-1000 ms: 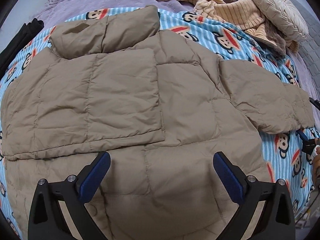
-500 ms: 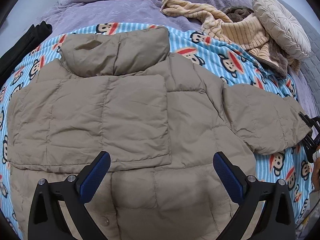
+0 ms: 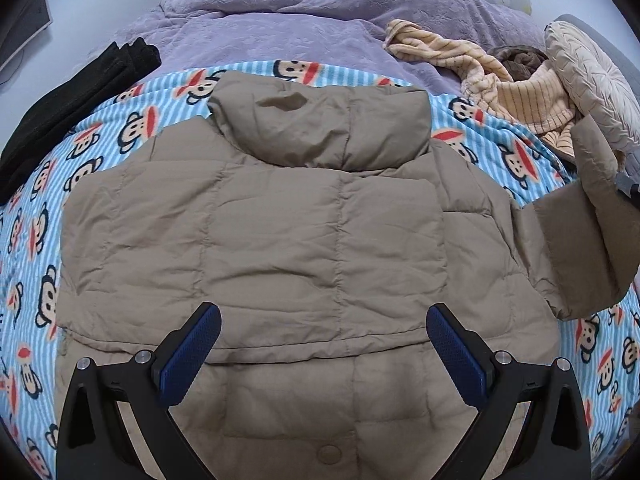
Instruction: Fold large clothes
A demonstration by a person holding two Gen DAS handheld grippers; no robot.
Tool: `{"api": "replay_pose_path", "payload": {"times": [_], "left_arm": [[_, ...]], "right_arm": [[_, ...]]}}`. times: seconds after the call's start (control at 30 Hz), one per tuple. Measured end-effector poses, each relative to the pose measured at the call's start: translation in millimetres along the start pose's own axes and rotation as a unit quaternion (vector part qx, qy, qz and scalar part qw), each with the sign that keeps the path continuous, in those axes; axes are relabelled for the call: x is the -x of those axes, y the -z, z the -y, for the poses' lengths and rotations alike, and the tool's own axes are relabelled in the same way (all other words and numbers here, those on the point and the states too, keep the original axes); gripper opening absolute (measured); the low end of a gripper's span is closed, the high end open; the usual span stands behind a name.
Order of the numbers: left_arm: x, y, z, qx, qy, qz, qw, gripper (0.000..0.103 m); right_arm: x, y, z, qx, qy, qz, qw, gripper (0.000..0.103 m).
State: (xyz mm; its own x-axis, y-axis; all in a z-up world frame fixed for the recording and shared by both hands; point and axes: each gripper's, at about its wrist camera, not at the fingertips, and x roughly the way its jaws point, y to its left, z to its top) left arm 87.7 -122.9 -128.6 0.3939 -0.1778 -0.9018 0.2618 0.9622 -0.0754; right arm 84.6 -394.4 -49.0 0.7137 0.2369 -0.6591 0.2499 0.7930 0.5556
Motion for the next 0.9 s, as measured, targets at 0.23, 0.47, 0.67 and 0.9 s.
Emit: {"api": "replay_pose_path", "payload": {"times": [0.23, 0.47, 0.67, 0.9], "left_arm": [[1, 1, -41, 0.016, -0.014, 0.01, 0.9997, 0.103], [-9, 3, -60, 0.006, -0.005, 0.004, 1.0, 0.103], [-15, -6, -64, 0.007, 0.013, 0.004, 0.9999, 0.103], [-25, -17, -72, 0.018, 0.031, 0.001, 0.9994, 0.103]], "right_arm": [[-90, 81, -67, 0.129, 0.05, -0.105, 0.985, 0.01], [-133, 118, -60, 0.127, 0.101, -0.158, 0.974, 0.01], [-102, 101, -40, 0.049, 0.066, -0.138, 0.987, 0.066], [-64, 72, 20, -0.126, 0.031, -0.064, 0.989, 0.07]]}}
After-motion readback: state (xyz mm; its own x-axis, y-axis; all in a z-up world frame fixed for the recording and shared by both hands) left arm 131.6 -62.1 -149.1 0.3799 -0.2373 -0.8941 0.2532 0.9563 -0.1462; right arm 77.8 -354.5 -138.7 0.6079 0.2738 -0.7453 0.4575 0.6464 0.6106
